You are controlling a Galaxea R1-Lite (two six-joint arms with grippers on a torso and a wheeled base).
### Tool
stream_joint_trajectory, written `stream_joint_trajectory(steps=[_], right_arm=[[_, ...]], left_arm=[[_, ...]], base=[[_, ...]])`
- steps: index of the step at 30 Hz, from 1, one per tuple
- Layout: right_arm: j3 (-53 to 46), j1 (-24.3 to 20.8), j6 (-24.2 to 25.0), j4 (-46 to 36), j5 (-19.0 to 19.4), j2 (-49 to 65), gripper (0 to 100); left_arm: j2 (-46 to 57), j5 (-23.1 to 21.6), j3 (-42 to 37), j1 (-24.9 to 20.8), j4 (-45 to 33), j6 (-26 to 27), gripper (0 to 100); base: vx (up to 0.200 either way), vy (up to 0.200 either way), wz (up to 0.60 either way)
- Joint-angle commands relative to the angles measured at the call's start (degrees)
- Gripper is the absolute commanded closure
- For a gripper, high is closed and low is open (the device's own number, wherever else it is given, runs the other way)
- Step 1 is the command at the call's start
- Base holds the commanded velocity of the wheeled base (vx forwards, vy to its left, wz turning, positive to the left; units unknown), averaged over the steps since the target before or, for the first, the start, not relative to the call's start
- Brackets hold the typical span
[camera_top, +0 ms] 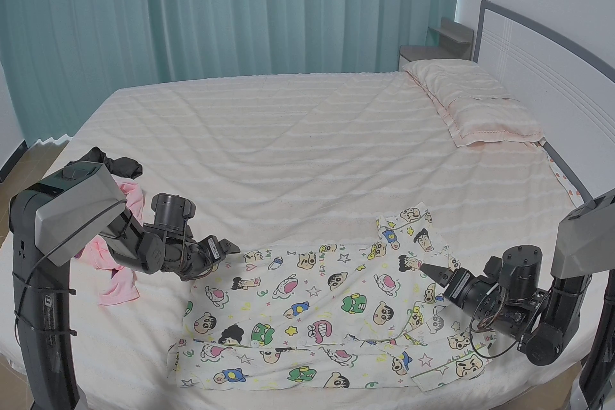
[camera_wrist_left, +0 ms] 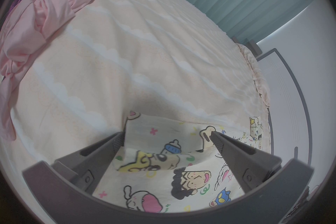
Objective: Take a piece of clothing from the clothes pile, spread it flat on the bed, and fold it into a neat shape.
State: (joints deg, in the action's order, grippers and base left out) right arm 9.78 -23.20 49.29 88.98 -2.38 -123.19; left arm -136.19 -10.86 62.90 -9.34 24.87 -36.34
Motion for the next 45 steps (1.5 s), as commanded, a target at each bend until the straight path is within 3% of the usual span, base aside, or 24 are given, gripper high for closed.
stream_joint_trajectory(steps=[1, 3, 4, 10, 16, 21, 25, 36, 39, 45], right_arm=[[0.1, 0.0, 0.0, 0.5, 0.0, -0.5, 0], [0.1, 0.0, 0.0, 0.5, 0.0, -0.6, 0], [0.1, 0.0, 0.0, 0.5, 0.0, -0.6, 0], [0.1, 0.3, 0.0, 0.5, -0.1, -0.4, 0], [0.6, 1.6, -0.6, 0.5, 0.0, -0.4, 0], [6.0, 5.3, -2.5, -0.7, 1.4, -0.8, 0], [11.1, 9.3, -7.1, -5.4, 3.1, -2.9, 0], [28.5, 16.2, -10.3, -19.4, 7.3, -10.1, 0], [36.5, 19.0, -14.6, -25.6, 9.0, -13.6, 0], [44.5, 19.6, -17.5, -31.9, 13.3, -16.6, 0]], left_arm=[[-0.2, 0.7, 0.6, -0.4, 0.1, 0.0, 0], [-0.6, 1.8, 1.2, -0.4, 0.0, 0.0, 0], [-1.0, 3.0, 2.0, -0.3, -0.1, 0.0, 100], [-2.0, 4.6, 4.9, 1.1, -2.4, -0.2, 100], [-1.9, 5.0, 8.6, 1.3, -4.6, -5.0, 100], [-2.0, 6.6, 11.1, 1.7, -4.7, -5.1, 100], [-2.2, 8.4, 12.3, 1.7, -4.7, -5.1, 100], [-4.3, 10.3, 14.6, 2.0, -4.7, -5.1, 100], [-5.0, 10.4, 15.1, 2.0, -4.7, -5.1, 100], [-5.0, 10.3, 15.3, 1.9, -4.7, -5.1, 100]], base=[[0.0, 0.0, 0.0], [0.0, 0.0, 0.0], [0.0, 0.0, 0.0], [0.0, 0.0, 0.0], [0.0, 0.0, 0.0], [0.0, 0.0, 0.0], [0.0, 0.0, 0.0], [0.0, 0.0, 0.0], [0.0, 0.0, 0.0], [0.0, 0.0, 0.0]])
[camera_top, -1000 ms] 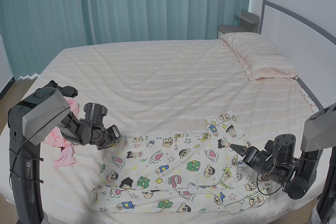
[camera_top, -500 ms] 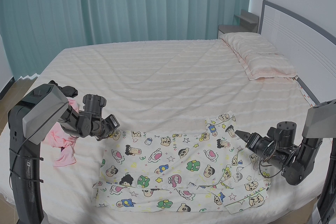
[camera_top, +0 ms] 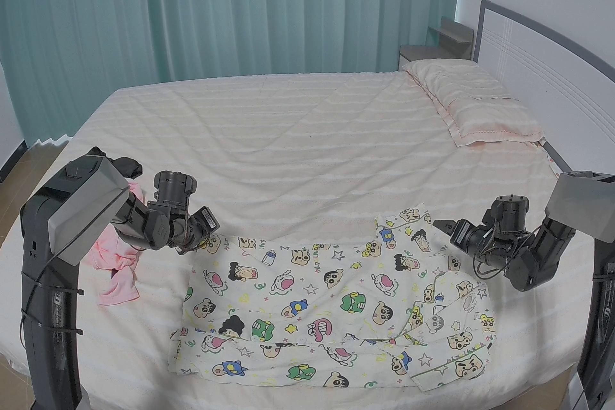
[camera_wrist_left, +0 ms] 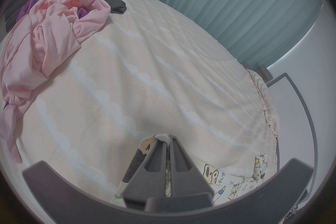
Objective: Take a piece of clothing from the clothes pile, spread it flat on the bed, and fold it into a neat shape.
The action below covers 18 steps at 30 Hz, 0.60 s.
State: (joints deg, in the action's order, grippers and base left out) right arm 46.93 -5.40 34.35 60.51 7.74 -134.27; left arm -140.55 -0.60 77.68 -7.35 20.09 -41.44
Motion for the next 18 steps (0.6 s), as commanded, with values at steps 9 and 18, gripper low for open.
stream_joint_trajectory(steps=[9, 18], right_arm=[[17.1, 2.0, -7.0, -9.2, 11.5, -10.5, 0], [24.8, 1.5, -10.9, -15.1, 14.8, -14.2, 0]], left_arm=[[-1.0, 0.1, 0.3, -0.1, -0.1, 0.0, 100], [-1.0, 0.0, 0.4, -0.1, -2.0, 0.0, 100]], base=[[0.0, 0.0, 0.0], [0.0, 0.0, 0.0]])
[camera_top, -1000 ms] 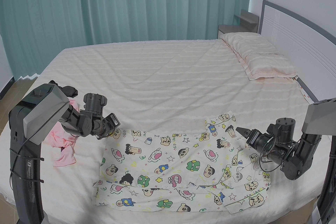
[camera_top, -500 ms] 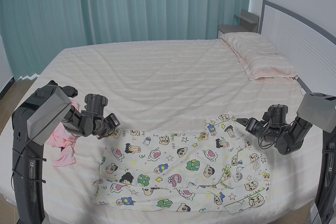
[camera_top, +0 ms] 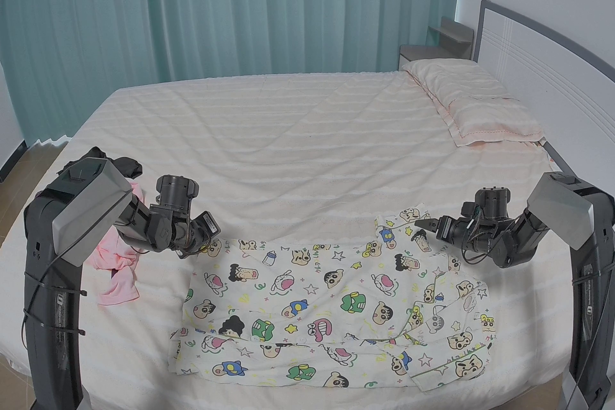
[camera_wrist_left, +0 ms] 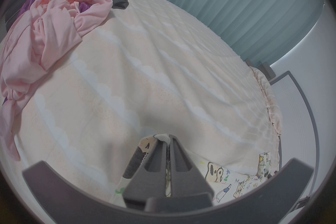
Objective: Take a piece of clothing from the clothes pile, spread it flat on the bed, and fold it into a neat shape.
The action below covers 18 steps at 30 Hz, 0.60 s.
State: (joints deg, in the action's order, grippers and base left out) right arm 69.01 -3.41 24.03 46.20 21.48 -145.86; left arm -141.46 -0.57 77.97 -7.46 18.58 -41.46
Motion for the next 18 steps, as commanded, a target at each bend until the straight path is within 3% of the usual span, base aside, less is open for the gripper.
stream_joint_trajectory(steps=[1, 10, 11, 18], right_arm=[[3.0, -0.6, -0.6, -0.8, 1.7, -2.7, 0], [3.3, -1.8, -0.6, -0.8, 5.7, -2.7, 0], [3.3, -1.8, -0.6, -0.8, 6.0, -2.7, 100], [4.3, -0.6, 0.1, 0.6, 6.7, -3.0, 100]], left_arm=[[0.0, 0.0, 0.1, 0.0, -0.5, 0.0, 100], [-0.1, 0.0, 0.2, 0.0, -0.6, 0.0, 100], [-0.1, 0.0, 0.2, 0.0, -0.6, 0.0, 100], [0.5, 0.1, 0.3, -0.1, -0.8, 0.3, 100]], base=[[0.0, 0.0, 0.0], [0.0, 0.0, 0.0], [0.0, 0.0, 0.0], [0.0, 0.0, 0.0]])
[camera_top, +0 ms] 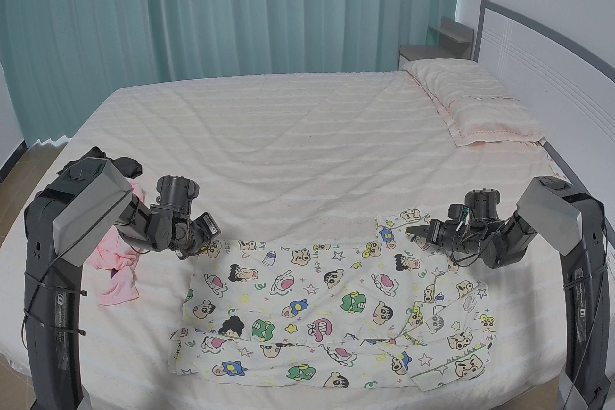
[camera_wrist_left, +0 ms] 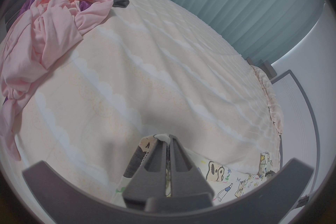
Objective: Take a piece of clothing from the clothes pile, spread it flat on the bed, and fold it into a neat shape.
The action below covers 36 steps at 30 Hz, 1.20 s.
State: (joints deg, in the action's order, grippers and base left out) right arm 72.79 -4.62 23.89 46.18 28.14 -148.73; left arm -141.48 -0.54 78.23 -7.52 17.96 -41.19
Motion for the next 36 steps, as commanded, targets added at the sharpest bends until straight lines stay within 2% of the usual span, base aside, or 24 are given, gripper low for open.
stream_joint_trajectory(steps=[1, 8, 16, 23, 31, 36], right_arm=[[0.5, 0.8, 0.6, 1.2, 0.2, -0.1, 100], [-0.2, 2.1, 2.8, 5.8, 0.0, 0.3, 100], [-0.7, 3.1, 4.1, 9.5, -0.2, 0.3, 100], [-0.9, 3.5, 4.9, 11.3, -0.4, 0.2, 100], [-1.8, 3.5, 5.7, 13.5, -0.5, 0.5, 100], [-5.6, 3.7, 6.3, 14.7, 0.4, 3.0, 100]], left_arm=[[0.6, 0.4, 0.2, 0.0, -0.5, 0.1, 100], [0.8, 2.3, 2.9, 0.0, -3.7, 0.1, 100], [0.4, 2.6, 4.8, 0.1, -3.7, -0.1, 100], [-0.3, 5.1, 6.6, 0.1, -3.5, -0.7, 100], [-0.5, 5.2, 7.6, 0.1, -3.8, -0.7, 100], [0.2, 4.7, 6.8, 0.0, -5.5, -0.7, 100]], base=[[0.0, 0.0, 0.0], [0.0, 0.0, 0.0], [0.0, 0.0, 0.0], [0.0, 0.0, 0.0], [0.0, 0.0, 0.0], [0.0, 0.0, 0.0]])
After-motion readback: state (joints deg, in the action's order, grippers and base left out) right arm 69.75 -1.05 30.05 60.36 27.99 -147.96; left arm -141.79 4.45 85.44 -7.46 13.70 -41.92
